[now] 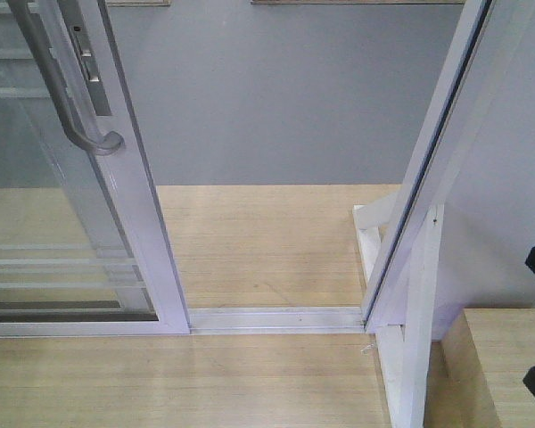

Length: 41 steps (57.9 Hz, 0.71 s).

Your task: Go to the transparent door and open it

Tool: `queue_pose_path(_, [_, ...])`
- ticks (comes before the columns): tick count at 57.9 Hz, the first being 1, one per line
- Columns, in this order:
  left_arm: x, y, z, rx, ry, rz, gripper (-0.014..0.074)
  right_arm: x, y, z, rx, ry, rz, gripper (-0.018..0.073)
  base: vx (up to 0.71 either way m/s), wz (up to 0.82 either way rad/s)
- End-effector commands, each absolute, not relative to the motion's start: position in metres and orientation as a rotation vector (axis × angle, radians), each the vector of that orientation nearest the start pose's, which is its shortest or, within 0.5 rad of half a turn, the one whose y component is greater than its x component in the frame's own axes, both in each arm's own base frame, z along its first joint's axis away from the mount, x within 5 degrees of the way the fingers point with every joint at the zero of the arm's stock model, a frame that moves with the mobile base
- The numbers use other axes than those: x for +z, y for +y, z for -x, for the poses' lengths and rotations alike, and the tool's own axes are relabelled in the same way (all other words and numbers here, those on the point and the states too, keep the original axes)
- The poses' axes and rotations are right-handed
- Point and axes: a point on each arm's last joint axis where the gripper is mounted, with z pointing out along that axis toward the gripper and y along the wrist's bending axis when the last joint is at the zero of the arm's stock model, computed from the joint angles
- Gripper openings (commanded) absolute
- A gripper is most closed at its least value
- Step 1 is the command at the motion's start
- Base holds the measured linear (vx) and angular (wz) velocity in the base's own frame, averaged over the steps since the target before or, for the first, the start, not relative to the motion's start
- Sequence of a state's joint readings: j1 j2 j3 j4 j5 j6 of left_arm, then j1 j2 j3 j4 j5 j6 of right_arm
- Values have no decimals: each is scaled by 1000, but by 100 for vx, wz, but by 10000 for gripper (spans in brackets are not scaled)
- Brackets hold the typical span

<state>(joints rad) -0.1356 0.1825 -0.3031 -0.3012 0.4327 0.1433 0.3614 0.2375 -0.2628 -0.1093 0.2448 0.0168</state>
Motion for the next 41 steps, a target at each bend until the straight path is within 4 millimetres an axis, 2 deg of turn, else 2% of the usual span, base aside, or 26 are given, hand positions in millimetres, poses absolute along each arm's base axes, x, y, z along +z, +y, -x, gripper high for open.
queue_pose_path(1, [282, -19, -57, -319, 1701, -71, 3, 281, 24, -68, 193, 1570, 343, -6, 0, 0])
queue_pose_path(15, [285, -11, -59, -140, 1650, -133, 3, 281, 24, -68, 193, 1570, 343, -6, 0, 0])
queue_pose_path(30, [288, -11, -60, -137, 1615, -122, 3, 281, 24, -68, 193, 1570, 343, -6, 0, 0])
queue_pose_path(35, [280, -10, -60, -136, 1611, -120, 3, 281, 24, -68, 193, 1570, 343, -6, 0, 0])
queue_pose_path(41, [256, -9, -55, -138, 1574, -104, 3, 281, 24, -68, 193, 1570, 343, -6, 0, 0])
